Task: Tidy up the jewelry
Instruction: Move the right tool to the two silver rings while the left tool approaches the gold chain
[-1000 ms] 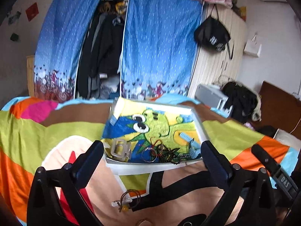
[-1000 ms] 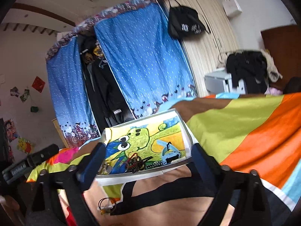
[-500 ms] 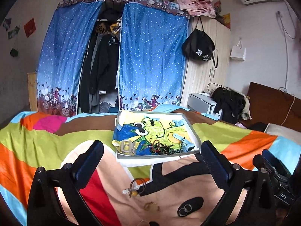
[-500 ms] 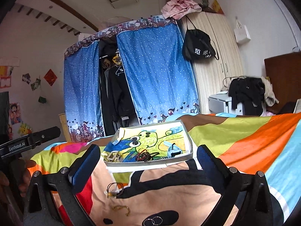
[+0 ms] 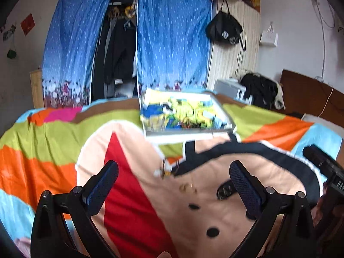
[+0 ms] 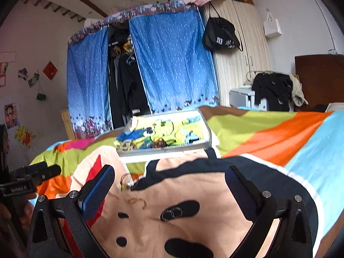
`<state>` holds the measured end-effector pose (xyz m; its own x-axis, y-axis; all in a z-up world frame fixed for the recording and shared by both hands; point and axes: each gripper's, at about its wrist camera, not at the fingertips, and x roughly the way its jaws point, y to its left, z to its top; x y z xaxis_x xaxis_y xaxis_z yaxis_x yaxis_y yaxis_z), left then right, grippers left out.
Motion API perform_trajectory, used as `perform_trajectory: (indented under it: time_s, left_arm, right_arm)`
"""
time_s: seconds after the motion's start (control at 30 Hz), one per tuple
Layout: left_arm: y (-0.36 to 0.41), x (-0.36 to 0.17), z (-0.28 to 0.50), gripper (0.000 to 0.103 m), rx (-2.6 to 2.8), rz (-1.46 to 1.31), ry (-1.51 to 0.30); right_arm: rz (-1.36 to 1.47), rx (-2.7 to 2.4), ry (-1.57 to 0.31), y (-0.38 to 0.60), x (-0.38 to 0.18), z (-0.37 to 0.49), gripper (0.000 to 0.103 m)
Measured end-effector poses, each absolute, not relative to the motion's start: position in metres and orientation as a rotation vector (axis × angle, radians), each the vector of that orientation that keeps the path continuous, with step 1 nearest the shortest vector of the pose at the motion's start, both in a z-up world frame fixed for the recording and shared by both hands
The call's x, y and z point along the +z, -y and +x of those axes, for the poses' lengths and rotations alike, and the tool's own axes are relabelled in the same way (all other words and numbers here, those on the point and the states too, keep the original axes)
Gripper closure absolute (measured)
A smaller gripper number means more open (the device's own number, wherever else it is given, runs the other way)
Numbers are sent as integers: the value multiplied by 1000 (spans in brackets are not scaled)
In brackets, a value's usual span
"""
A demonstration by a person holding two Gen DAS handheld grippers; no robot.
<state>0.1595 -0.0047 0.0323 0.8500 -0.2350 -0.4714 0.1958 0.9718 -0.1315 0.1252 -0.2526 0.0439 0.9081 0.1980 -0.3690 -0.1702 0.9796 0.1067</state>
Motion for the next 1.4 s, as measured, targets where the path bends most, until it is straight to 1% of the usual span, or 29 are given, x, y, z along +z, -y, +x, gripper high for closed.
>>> perform_trajectory:
  time_s: [0.3, 0.9, 1.03, 1.4]
  left_arm:
    - [-3, -13, 158, 2, -205, -107, -676]
    - [-8, -52, 210, 2, -233, -149, -974]
    - [-10, -59, 226, 2, -239, -148, -1019]
    - [-15, -74, 256, 2, -264, -159, -1066]
  right_arm:
    - [65, 153, -544, 247, 21, 128, 0]
    - [122, 166, -907, 251, -30, 183, 0]
    - [145, 174, -966, 252, -43, 195, 0]
    - [115, 199, -1077, 239, -75, 227, 0]
